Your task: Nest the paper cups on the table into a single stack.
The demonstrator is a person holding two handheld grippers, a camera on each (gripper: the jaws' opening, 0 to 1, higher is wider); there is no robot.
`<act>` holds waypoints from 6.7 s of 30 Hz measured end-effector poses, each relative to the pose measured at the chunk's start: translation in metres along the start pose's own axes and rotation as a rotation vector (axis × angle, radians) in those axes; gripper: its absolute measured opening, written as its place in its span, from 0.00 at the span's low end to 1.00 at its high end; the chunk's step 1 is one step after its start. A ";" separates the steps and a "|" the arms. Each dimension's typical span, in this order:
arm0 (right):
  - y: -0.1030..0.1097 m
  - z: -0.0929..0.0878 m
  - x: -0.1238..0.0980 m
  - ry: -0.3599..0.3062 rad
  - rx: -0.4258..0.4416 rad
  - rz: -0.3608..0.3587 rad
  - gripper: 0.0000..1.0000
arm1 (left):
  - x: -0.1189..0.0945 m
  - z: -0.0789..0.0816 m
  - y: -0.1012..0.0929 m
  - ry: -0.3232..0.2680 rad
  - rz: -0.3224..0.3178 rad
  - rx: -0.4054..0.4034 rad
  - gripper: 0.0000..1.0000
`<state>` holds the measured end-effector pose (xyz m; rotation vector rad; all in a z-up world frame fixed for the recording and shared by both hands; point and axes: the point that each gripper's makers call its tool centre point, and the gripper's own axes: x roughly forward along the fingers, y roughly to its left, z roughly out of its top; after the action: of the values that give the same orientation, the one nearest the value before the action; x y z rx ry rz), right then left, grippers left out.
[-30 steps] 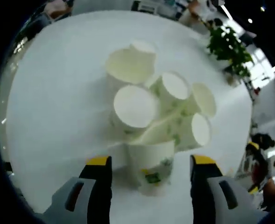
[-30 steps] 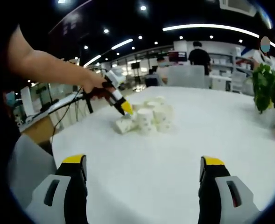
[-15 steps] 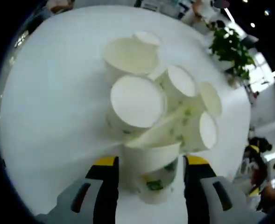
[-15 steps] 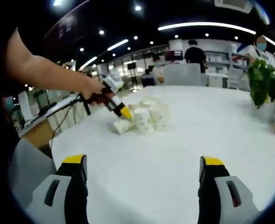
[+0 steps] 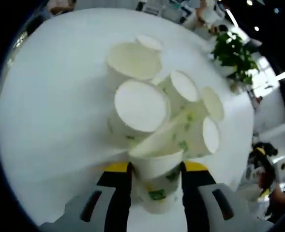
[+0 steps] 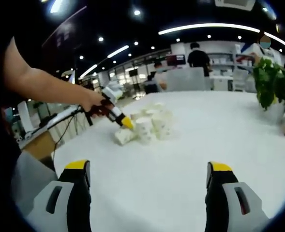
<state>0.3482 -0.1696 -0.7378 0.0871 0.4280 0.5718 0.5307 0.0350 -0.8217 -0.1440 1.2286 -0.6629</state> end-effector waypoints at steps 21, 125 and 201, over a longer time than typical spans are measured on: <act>0.011 0.004 0.003 0.000 -0.016 0.018 0.98 | -0.032 0.006 -0.016 -0.256 -0.084 0.239 0.34; 0.046 0.010 0.003 0.024 -0.089 0.059 0.98 | -0.140 -0.089 -0.147 -1.017 -0.281 0.607 0.37; 0.053 0.010 0.007 0.032 -0.111 0.073 0.98 | -0.087 -0.138 -0.107 -0.780 -0.268 0.535 0.99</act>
<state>0.3311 -0.1208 -0.7210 -0.0125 0.4248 0.6687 0.3487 0.0298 -0.7510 -0.1033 0.2633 -1.0220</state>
